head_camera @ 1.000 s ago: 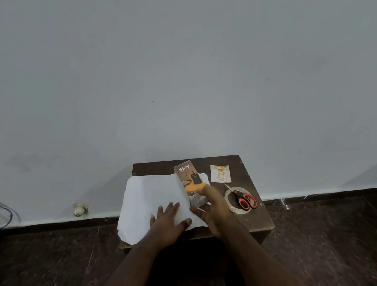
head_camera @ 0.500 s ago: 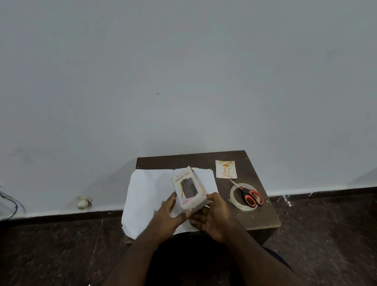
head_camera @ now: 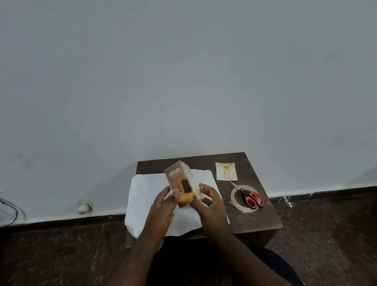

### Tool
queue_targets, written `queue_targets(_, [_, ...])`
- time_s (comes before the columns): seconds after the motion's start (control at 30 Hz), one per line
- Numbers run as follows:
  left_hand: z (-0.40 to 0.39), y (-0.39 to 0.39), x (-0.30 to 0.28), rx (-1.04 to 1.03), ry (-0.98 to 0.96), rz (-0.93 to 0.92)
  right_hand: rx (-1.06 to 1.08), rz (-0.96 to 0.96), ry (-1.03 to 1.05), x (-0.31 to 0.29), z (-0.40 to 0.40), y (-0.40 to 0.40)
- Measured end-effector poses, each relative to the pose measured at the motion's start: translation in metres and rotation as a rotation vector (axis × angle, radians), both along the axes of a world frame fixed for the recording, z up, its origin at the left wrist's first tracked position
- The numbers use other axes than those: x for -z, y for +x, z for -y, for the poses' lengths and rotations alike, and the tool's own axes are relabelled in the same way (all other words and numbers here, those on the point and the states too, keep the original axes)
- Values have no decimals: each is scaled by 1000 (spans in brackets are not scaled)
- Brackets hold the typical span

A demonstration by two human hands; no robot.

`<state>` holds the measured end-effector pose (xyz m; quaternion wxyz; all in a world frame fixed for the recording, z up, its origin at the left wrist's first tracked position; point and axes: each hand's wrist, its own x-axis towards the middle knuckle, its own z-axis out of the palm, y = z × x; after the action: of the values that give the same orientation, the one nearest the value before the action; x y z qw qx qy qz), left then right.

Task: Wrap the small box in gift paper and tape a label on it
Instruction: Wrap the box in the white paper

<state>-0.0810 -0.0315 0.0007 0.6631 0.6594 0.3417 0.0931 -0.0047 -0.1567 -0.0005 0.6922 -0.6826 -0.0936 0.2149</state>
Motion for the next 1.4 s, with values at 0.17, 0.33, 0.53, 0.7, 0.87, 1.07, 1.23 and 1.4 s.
queue_targets(0.17, [0, 2, -11, -147, -350, 157, -118, 432, -78, 2, 6, -17])
queue_targets(0.33, [-9, -9, -19, -43, -575, 191, -257, 136, -57, -7, 14, 4])
queue_targets(0.53, [-19, -2, -12, 27, -180, -124, -236, 180, -185, 5, 6, 6])
queue_targets(0.7, [-19, 3, 4, -46, -18, -137, -126, 80, -198, 15, 0, 9])
queue_targets(0.87, [-15, 6, 14, -24, 110, -197, 68, 84, -279, 16, 3, 28])
queue_targets(1.07, [-14, 6, 22, 38, 300, -274, 13, 97, -355, 21, 8, 38])
queue_targets(1.23, [-20, -4, 26, 231, 296, -187, -25, 127, -409, 26, 9, 41])
queue_targets(1.4, [-19, -10, 29, 241, 416, -153, -7, 32, -328, 22, 9, 37])
